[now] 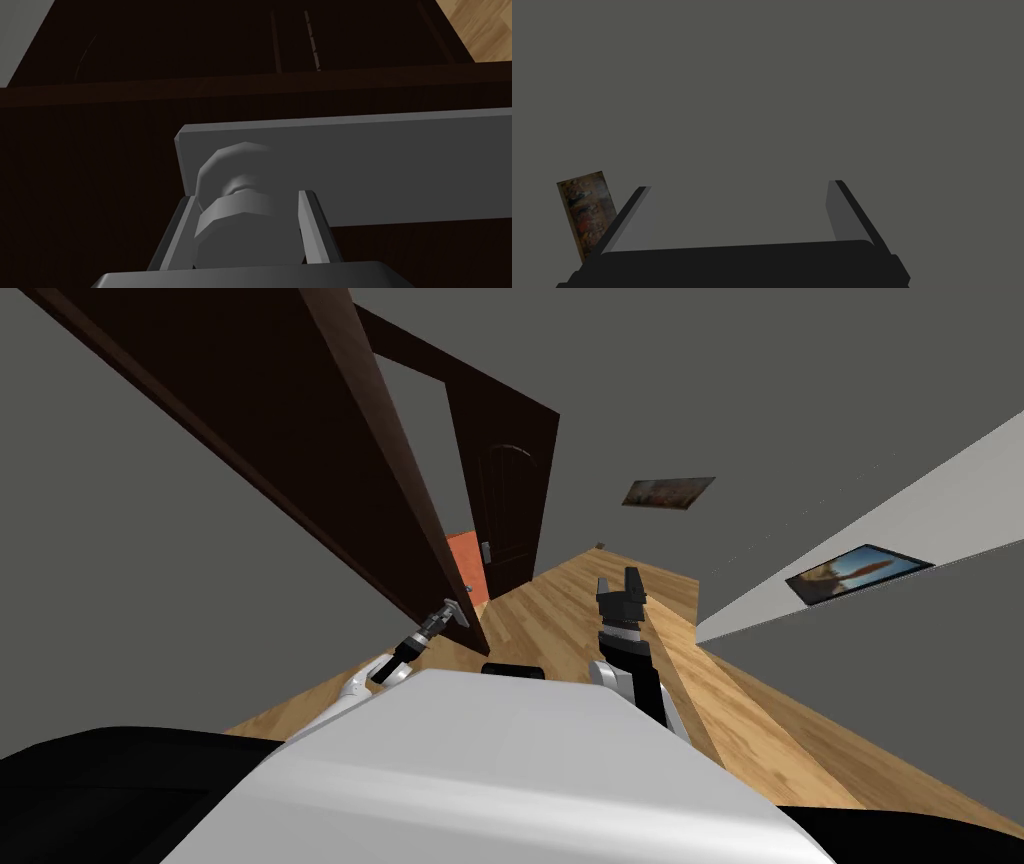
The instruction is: Pull the door open
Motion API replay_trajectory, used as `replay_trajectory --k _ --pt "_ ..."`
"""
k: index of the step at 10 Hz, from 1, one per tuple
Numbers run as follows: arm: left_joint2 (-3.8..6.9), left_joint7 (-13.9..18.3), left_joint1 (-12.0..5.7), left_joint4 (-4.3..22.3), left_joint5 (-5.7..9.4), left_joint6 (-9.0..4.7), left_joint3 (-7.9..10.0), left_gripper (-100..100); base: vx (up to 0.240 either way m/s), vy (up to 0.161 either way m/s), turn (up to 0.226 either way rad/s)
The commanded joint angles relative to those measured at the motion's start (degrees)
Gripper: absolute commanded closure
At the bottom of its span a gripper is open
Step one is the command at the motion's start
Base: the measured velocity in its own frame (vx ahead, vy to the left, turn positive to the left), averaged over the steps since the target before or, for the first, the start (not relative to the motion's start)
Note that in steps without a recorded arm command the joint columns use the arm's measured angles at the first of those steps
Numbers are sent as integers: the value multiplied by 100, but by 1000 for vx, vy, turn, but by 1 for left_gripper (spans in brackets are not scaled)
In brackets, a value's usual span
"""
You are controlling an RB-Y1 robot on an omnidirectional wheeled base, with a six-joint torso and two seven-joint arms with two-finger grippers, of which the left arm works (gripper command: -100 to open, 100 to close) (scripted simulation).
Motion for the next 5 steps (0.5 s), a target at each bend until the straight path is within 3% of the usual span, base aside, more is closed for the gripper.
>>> replay_trajectory --k 1,5 --pt "58 46 17 64 -19 -118 -41 100 -210 120 -162" --pt "167 133 9 161 -37 -312 -82 100 -168 110 -110"
